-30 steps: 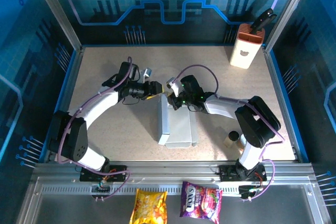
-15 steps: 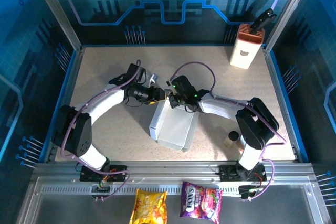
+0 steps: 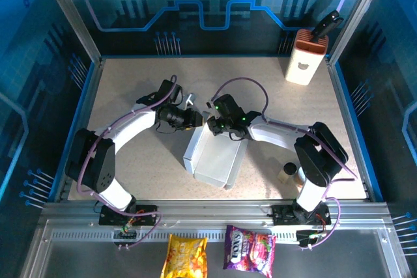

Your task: Fold the paper box

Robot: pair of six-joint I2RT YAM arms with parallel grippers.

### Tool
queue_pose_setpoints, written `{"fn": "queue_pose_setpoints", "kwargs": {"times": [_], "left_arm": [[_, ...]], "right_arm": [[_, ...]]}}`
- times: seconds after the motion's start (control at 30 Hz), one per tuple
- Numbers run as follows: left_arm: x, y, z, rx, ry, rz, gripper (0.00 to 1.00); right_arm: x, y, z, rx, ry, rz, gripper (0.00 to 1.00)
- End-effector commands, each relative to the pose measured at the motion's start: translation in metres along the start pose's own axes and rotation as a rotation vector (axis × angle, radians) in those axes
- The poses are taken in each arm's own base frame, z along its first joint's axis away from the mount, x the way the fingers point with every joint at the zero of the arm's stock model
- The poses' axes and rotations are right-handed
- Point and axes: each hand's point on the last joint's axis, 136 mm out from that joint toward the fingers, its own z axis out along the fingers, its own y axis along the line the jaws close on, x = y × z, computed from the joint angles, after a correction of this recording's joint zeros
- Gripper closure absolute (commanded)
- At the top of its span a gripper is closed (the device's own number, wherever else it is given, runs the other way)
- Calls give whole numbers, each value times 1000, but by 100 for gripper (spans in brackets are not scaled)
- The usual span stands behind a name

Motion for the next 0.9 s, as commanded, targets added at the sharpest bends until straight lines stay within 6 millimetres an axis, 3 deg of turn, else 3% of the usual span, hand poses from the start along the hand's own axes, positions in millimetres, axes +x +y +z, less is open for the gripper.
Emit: {"fn": "queue_pose_setpoints", "kwargs": {"times": [0.0,0.2,0.33,0.43,0.6,0.87], "left_arm": [[10,18,13,-78,51,-10,69],[10,19,14,-85,55,-7,69],[10,18,13,-85,56,-8,69],[10,19,14,-86,56,-9,69],[11,19,15,-83,58,-12,69],[11,16,13,-81,58,-5,69]], "right_arm": [[-1,16,-18,-100,-4,-2,77],[-2,20,-43,-265,-29,-110,54],[-8,9,-64,-380,-75,-167,52],[-16,-14,-70,-437,-119,-150,52],[-23,-51,-49,-474,-143,-132,53],[-17,-49,-7,-579,-103,-162,53]]}}
